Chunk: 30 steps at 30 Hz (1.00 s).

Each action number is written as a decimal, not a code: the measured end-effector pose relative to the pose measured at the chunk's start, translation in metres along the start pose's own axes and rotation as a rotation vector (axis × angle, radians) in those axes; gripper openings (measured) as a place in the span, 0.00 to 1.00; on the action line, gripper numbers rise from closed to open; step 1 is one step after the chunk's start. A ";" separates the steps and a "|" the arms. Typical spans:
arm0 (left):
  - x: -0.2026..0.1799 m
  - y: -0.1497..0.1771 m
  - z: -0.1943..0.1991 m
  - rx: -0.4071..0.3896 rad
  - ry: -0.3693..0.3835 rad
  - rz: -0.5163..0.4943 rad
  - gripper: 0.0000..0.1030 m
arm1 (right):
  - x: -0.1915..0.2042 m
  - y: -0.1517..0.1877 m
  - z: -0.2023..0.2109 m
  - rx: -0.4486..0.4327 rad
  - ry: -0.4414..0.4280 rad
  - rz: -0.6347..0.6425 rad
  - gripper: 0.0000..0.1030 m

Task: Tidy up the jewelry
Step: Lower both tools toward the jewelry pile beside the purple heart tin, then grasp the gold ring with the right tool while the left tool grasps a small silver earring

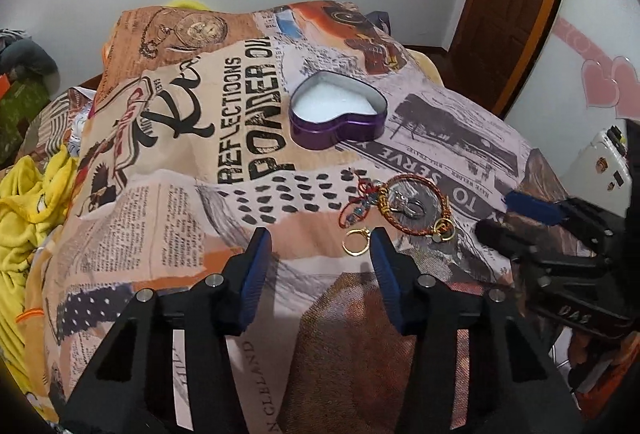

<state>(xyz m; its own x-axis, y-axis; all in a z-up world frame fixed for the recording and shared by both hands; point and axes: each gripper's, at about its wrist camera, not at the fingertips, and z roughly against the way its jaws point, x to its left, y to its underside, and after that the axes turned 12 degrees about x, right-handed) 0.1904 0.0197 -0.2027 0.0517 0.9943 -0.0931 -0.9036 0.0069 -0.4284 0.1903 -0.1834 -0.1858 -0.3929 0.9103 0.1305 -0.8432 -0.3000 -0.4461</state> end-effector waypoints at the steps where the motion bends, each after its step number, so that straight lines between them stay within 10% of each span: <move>1: 0.000 0.000 -0.001 0.001 0.003 0.000 0.48 | 0.001 0.000 -0.004 0.013 -0.013 0.005 0.52; 17: -0.014 0.010 -0.016 0.079 0.128 -0.042 0.30 | 0.024 -0.006 -0.031 0.063 -0.017 0.126 0.20; 30: -0.025 0.017 -0.028 0.129 0.185 -0.054 0.21 | 0.019 -0.009 -0.019 0.034 -0.029 0.101 0.19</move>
<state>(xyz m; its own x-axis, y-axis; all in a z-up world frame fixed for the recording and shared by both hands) 0.1854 -0.0081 -0.2333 0.1676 0.9559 -0.2413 -0.9437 0.0848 -0.3196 0.1975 -0.1577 -0.1962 -0.4864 0.8665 0.1124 -0.8105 -0.3994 -0.4284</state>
